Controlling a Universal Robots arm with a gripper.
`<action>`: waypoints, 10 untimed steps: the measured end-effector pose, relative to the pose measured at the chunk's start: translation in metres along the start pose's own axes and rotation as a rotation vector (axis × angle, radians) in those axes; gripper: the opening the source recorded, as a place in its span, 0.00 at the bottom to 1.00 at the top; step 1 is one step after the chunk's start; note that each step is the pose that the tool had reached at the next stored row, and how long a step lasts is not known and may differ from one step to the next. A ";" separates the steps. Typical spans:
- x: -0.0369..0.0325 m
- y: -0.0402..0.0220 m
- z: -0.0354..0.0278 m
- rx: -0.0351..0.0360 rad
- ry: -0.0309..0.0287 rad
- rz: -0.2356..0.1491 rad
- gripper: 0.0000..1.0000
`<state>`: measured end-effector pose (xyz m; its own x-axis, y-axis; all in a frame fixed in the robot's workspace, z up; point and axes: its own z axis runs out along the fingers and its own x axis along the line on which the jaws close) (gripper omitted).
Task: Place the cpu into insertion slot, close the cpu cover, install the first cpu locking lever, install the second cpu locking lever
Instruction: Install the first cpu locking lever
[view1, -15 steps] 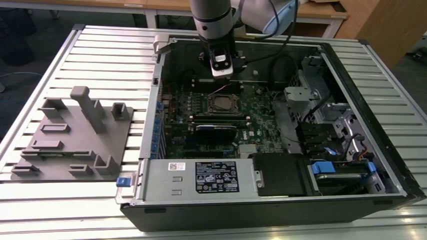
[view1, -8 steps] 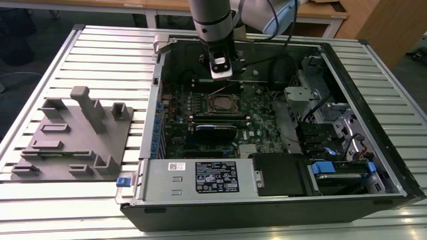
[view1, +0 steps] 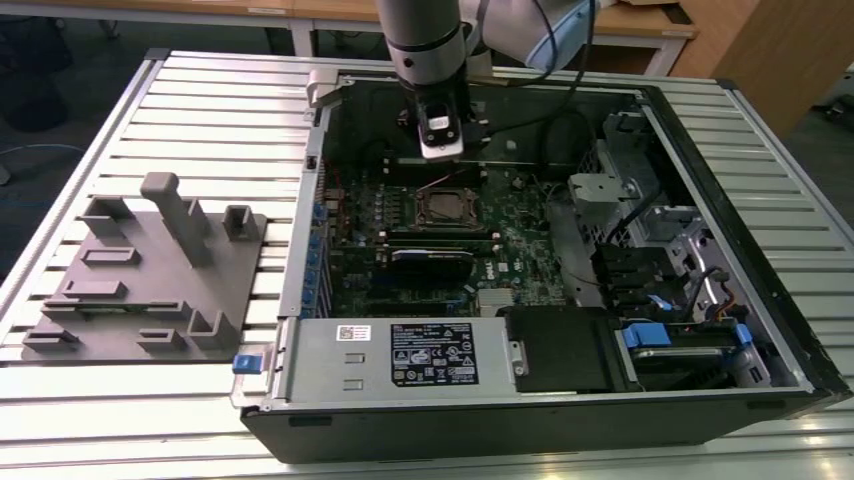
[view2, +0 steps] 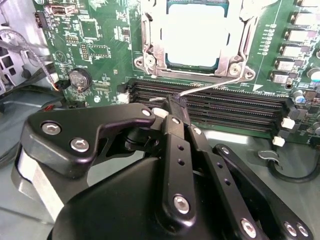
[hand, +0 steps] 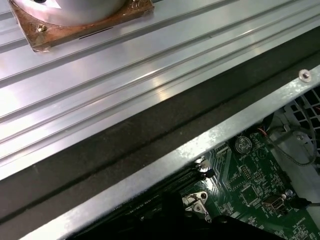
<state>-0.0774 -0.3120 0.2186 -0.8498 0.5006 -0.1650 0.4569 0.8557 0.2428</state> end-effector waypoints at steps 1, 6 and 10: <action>0.0002 -0.0003 0.0010 0.0004 -0.0002 0.001 0.11; 0.0012 -0.0018 0.0070 0.0044 -0.0042 0.013 0.11; 0.0012 -0.0024 0.0108 0.0086 -0.0106 0.038 0.11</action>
<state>-0.0767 -0.3121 0.2075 -0.8292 0.5338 -0.1659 0.4908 0.8373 0.2407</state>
